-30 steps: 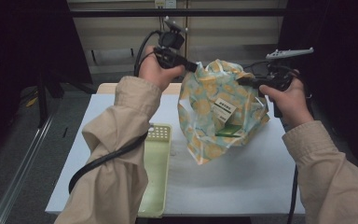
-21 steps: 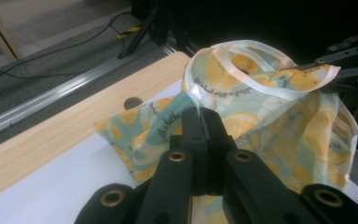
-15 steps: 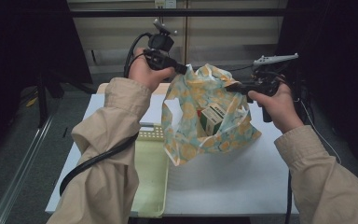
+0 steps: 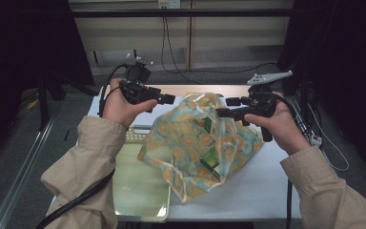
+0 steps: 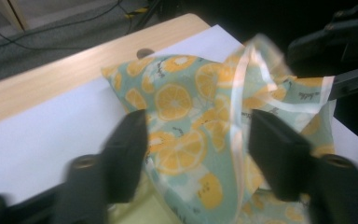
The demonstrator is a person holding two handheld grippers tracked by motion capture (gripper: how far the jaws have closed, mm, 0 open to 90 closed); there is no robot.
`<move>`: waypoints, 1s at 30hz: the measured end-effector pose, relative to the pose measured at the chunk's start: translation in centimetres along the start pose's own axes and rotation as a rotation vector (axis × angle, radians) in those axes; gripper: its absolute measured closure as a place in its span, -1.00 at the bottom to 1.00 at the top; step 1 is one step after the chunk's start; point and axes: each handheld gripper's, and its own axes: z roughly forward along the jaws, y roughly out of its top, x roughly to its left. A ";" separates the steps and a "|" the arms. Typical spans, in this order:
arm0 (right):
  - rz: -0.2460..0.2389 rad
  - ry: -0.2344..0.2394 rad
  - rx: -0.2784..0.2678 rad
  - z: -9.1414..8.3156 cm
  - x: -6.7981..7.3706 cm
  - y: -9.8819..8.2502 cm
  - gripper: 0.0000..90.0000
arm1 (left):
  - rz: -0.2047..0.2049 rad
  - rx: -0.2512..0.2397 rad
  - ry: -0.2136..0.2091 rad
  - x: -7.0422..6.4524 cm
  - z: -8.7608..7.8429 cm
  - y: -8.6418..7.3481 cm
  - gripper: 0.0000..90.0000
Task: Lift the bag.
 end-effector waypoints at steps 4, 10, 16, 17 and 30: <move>-0.001 0.004 0.015 -0.7 0.0 -1.2 -0.40 | 0.031 -0.012 0.003 0.7 -0.3 -2.1 -0.59; 0.000 0.001 0.038 -1.3 -0.5 -4.0 -0.44 | 0.062 -0.020 -0.026 1.8 -0.6 -5.3 -0.82; -0.003 -0.017 0.087 -1.4 -1.2 -7.5 -0.47 | 0.110 0.001 -0.046 2.5 -0.7 -8.6 -0.86; -0.012 -0.026 0.098 -1.4 -1.2 -8.1 -0.47 | 0.117 0.005 -0.042 2.6 -0.7 -9.2 -0.86; -0.034 -0.080 0.163 -1.5 -0.4 -14.5 -0.51 | 0.141 0.082 -0.043 2.6 0.2 -15.9 -0.82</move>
